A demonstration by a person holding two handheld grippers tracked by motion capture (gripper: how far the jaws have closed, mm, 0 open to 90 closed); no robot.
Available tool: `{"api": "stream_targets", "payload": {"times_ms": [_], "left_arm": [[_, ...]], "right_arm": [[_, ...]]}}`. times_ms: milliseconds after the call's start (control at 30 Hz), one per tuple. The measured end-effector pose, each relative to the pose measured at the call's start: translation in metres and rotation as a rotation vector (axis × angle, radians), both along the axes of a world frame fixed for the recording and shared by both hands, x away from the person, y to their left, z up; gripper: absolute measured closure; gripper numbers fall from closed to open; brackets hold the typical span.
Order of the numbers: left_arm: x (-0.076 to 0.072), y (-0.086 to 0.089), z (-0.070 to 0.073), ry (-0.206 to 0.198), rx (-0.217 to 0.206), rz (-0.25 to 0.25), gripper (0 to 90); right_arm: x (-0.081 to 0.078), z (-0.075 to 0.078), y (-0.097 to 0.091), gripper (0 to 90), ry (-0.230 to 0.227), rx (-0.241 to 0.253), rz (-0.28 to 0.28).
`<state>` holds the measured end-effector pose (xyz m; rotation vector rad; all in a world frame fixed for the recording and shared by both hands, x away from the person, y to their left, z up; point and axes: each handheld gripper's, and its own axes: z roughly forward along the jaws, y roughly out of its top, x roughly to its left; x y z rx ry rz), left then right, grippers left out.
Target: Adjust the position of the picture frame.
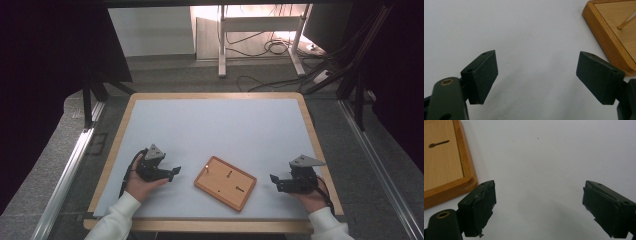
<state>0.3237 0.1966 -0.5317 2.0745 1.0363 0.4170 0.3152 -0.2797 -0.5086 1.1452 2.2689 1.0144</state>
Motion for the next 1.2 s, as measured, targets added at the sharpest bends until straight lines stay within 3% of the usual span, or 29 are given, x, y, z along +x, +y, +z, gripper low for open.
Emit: {"api": "stream_targets", "payload": {"times_ms": [500,700,867,1000,1200], "left_arm": [[-0.001,-0.001,0.004,0.031,-0.036,-0.036,18.7],[0.001,-0.001,0.004,0.046,-0.008,-0.050,21.3],[0.001,-0.004,0.011,0.039,-0.019,-0.063,23.2],[-0.006,-0.013,0.021,0.025,-0.037,-0.099,24.8],[-0.009,-0.025,0.025,0.025,-0.042,-0.146,26.3]], "right_arm": [[-0.011,0.005,-0.005,15.2,-0.039,0.004,-0.016],[-0.008,0.001,-0.003,15.2,-0.035,-0.014,0.000],[-0.007,0.000,-0.003,15.2,-0.033,-0.026,0.008],[-0.010,0.001,-0.002,15.3,-0.040,-0.026,0.007],[-0.010,0.000,0.000,15.7,-0.040,-0.037,0.015]]}}
